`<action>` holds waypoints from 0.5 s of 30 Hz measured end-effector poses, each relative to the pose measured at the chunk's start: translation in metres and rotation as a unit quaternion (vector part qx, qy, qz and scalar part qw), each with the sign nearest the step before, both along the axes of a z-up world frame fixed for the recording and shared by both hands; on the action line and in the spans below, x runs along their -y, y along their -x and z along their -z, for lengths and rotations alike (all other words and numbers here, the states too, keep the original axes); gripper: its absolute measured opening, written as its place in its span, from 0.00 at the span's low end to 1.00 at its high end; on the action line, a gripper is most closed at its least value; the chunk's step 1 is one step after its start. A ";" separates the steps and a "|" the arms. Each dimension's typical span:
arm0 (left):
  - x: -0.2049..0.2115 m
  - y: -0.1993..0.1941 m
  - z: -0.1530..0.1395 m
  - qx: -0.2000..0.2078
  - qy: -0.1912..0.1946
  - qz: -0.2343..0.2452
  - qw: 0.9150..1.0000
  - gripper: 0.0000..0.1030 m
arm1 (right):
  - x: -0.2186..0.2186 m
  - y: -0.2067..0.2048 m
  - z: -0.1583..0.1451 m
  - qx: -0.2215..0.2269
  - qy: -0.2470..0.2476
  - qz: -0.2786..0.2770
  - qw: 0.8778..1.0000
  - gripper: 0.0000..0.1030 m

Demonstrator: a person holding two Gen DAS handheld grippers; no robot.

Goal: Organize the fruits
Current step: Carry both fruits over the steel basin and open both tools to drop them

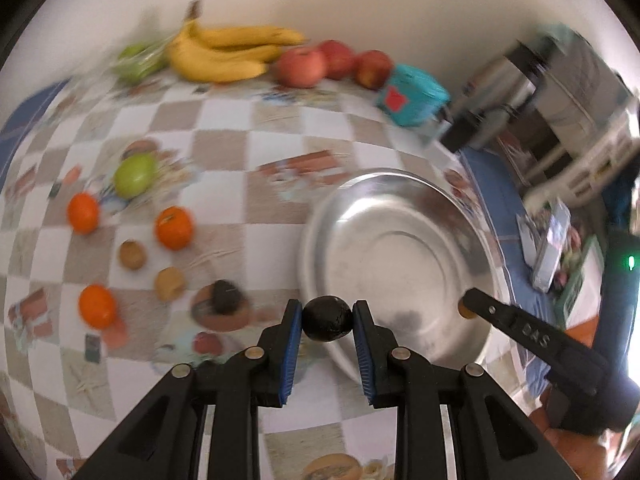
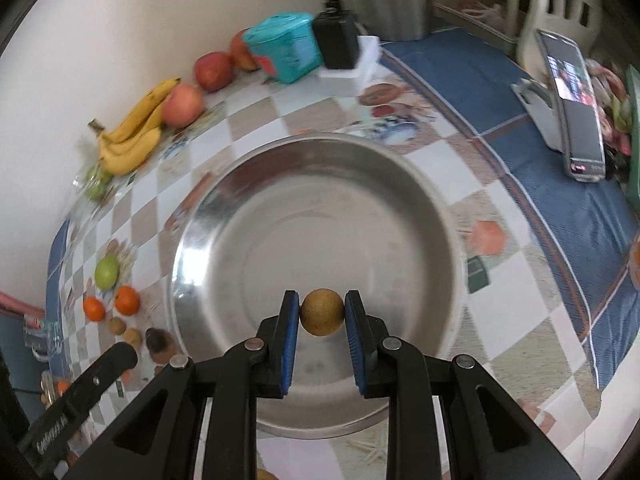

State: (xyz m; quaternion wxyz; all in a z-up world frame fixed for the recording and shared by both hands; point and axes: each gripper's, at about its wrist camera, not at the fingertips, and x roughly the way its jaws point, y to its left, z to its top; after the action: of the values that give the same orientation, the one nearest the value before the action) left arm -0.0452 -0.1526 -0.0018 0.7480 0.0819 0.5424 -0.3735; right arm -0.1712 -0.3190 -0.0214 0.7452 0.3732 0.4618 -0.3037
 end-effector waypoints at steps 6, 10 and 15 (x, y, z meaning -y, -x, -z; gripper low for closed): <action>0.031 0.024 0.008 0.051 -0.014 0.050 0.997 0.27 | 0.011 0.013 0.003 -0.007 0.000 0.018 1.000 0.24; 0.039 0.026 0.017 0.056 -0.014 0.058 0.997 0.27 | 0.011 0.012 0.010 -0.018 -0.008 0.015 1.000 0.24; 0.040 0.025 0.021 0.055 -0.016 0.058 0.997 0.27 | 0.009 0.009 0.016 -0.032 -0.010 0.007 0.999 0.24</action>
State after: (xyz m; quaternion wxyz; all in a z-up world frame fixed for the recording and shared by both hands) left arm -0.0704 -0.1925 -0.0225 0.7528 0.1458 0.5005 -0.4019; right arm -0.1807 -0.3284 -0.0376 0.7241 0.3742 0.4856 -0.3158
